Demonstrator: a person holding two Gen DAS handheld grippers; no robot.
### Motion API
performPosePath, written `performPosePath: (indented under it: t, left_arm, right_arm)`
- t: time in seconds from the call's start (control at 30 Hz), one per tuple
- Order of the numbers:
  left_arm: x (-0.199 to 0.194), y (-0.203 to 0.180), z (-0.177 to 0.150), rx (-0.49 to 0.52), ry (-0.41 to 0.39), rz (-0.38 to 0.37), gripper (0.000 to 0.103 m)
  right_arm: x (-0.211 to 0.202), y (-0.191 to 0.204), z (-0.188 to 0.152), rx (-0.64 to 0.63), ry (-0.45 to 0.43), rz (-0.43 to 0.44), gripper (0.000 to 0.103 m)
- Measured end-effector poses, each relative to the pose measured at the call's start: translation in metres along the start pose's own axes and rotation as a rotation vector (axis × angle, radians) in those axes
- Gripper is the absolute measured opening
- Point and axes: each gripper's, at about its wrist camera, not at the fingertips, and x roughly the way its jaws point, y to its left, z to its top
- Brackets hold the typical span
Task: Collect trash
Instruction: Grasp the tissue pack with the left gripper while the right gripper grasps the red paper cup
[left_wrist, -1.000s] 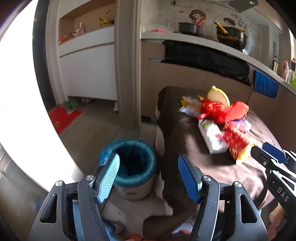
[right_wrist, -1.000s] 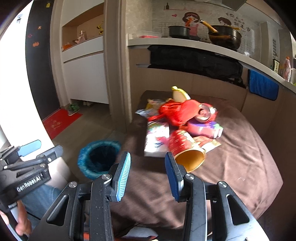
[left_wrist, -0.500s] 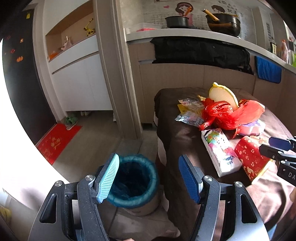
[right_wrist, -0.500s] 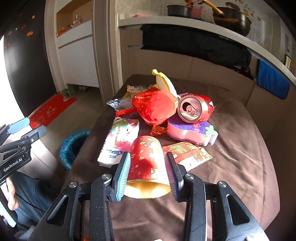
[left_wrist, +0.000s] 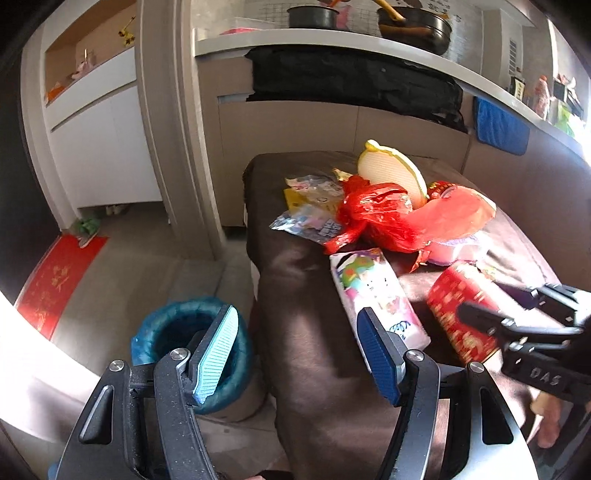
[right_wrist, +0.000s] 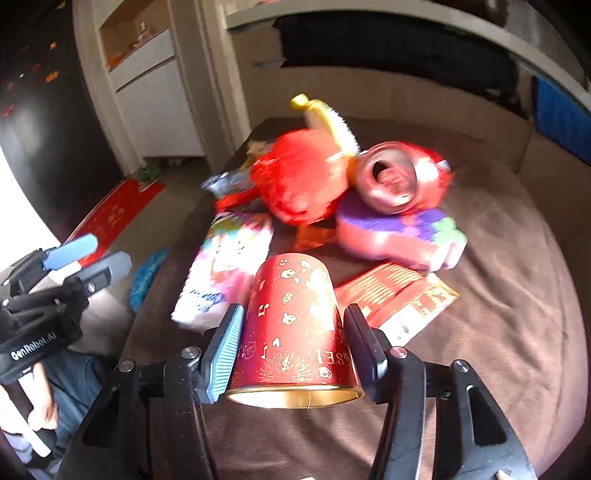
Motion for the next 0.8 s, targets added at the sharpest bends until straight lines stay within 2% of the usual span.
performPosePath:
  t: [0.1,0.2,0.37,0.5,0.63,0.8]
  left_arm:
    - [0.008,-0.009,0.002,-0.023,0.020,-0.026,0.067]
    - [0.019,-0.023,0.005,-0.053,0.044,-0.069,0.067]
    - [0.033,-0.050,0.008,-0.053,0.062,-0.087,0.067]
    - [0.044,-0.070,0.007,-0.005,0.063,-0.027,0.067]
    - [0.061,-0.077,0.003,0.029,0.084,0.078,0.067]
    - [0.075,-0.063,-0.003,0.005,0.124,0.110,0.068]
  right_arm:
    - [-0.013,-0.009,-0.001,0.022,-0.059,-0.058,0.051]
    - [-0.022,-0.017,-0.001,0.042,-0.082,-0.082,0.051]
    - [-0.034,-0.039,-0.001,0.093,-0.116,-0.151,0.051]
    - [-0.042,-0.057,-0.005,0.141,-0.127,-0.163,0.052]
    - [-0.040,-0.066,-0.011,0.170,-0.122,-0.145,0.052]
    - [-0.038,-0.069,-0.014,0.176,-0.127,-0.126,0.052]
